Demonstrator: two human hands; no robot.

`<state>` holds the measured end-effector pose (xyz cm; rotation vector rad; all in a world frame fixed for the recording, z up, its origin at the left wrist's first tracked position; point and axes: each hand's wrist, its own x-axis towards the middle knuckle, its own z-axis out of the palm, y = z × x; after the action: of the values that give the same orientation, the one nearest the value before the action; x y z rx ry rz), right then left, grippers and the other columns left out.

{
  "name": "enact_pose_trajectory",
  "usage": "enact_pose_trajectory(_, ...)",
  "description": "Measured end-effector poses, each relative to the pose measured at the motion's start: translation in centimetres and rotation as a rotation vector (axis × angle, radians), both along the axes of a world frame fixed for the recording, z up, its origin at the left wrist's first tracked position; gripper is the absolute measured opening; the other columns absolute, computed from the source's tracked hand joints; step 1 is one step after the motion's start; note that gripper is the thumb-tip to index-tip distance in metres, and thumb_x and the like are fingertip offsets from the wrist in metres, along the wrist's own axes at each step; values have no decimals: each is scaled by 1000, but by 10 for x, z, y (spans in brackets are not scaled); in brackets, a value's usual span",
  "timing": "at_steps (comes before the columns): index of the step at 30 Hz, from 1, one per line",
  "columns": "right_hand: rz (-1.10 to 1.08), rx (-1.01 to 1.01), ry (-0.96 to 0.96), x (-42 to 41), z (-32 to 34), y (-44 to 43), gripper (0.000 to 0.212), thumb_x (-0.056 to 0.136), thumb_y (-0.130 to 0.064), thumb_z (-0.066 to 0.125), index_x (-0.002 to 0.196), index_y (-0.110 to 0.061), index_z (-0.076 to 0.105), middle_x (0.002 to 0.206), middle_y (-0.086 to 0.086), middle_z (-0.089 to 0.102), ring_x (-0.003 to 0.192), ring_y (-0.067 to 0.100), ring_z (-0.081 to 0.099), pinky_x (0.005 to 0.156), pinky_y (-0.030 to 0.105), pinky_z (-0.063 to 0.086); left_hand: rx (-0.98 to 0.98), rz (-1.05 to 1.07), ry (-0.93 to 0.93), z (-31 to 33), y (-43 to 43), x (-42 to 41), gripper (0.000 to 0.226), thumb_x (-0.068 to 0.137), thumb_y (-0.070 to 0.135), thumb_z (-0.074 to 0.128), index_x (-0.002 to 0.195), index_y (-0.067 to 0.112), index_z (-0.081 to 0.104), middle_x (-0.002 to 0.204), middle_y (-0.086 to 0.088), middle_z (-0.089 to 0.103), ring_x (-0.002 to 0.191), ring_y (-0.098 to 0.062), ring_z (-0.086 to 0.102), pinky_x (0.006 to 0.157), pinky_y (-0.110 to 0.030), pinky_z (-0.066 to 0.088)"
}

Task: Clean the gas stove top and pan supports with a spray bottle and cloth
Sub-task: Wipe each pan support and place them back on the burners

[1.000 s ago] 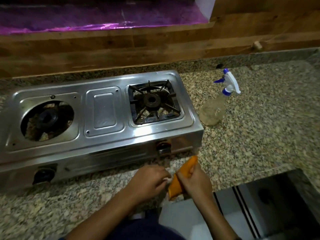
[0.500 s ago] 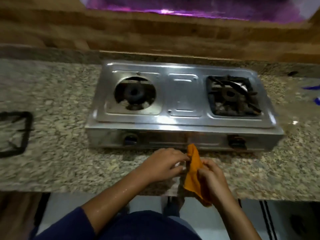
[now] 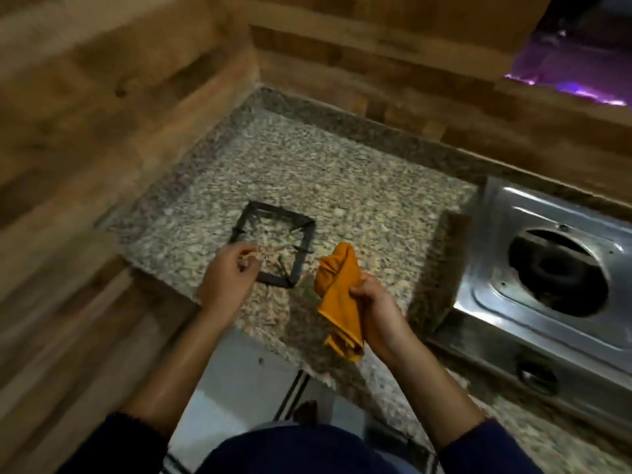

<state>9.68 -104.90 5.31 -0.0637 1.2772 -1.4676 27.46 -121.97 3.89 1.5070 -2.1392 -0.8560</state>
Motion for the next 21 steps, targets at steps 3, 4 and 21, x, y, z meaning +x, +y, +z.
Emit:
enact_pose_trajectory(3, 47, 115, 81, 10, -8, -35, 21, 85, -18, 60, 104, -14, 53, 101, 14, 63, 88, 32, 63, 71, 38, 52, 58, 128, -164, -24, -58, 13, 40, 90, 41, 62, 122, 17, 60, 122, -11, 60, 106, -29, 59, 85, -38, 50)
enact_pose_trajectory(4, 76, 168, 121, 11, -12, -42, 19, 91, -19, 59, 110, -18, 53, 104, 11, 64, 90, 32, 64, 71, 39, 53, 103, 149, -194, -31, -73, 13, 47, 89, 46, 60, 126, 16, 57, 124, -12, 58, 108, -30, 58, 87, -38, 50)
enact_pose_trajectory(21, 17, 219, 433, -10, -4, -53, 55, 93, -23, 65, 145, -28, 45, 142, 0, 49, 117, 27, 58, 100, 50, 50, 501, 261, 315, -32, -73, -47, 29, 100, 44, 46, 82, 24, 56, 60, -6, 51, 45, -21, 46, 48, -28, 37)
